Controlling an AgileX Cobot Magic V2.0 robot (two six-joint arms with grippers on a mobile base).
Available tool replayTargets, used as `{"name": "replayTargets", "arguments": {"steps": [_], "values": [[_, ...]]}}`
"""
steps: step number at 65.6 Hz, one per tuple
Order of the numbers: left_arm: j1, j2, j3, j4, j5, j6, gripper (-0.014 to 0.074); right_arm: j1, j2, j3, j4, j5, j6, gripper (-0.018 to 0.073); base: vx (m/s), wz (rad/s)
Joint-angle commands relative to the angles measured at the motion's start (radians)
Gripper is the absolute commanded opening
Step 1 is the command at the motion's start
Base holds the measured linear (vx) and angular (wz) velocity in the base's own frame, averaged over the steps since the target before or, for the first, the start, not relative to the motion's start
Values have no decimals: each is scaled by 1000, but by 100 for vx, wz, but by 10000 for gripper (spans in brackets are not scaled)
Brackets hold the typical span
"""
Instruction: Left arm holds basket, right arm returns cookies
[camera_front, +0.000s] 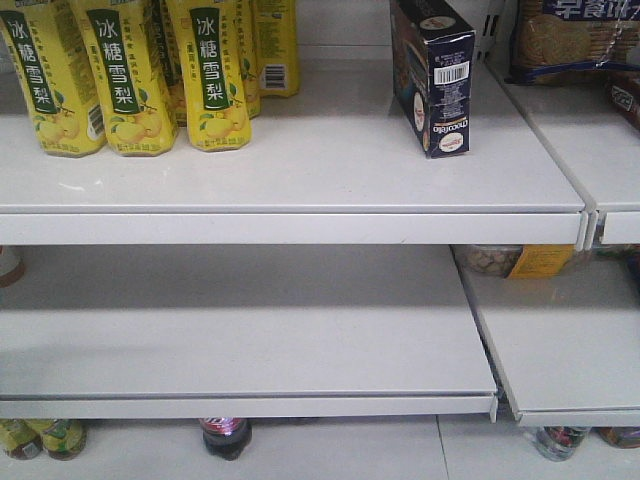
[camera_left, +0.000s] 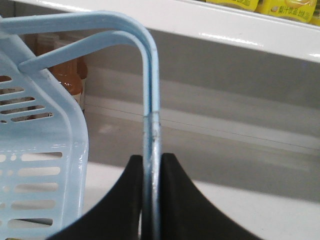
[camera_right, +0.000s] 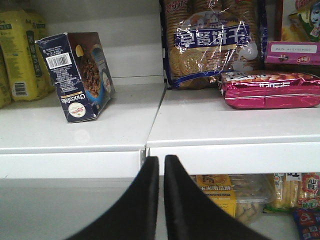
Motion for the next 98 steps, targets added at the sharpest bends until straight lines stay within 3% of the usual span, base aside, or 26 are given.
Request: {"name": "replayTargets", "arguments": {"steps": [1,26,98], "values": [[2,-23,-23,25,-96,29,-3,-1,9,-24,-38,-24,-10,-8,0,0],[-28,-23,-23,27,55,68,-3,-1,9,-24,-38,-24,-10,-8,0,0],[-29,-22,-24,27,57,67,-3,-1,9,-24,-38,-24,-10,-8,0,0]]}}
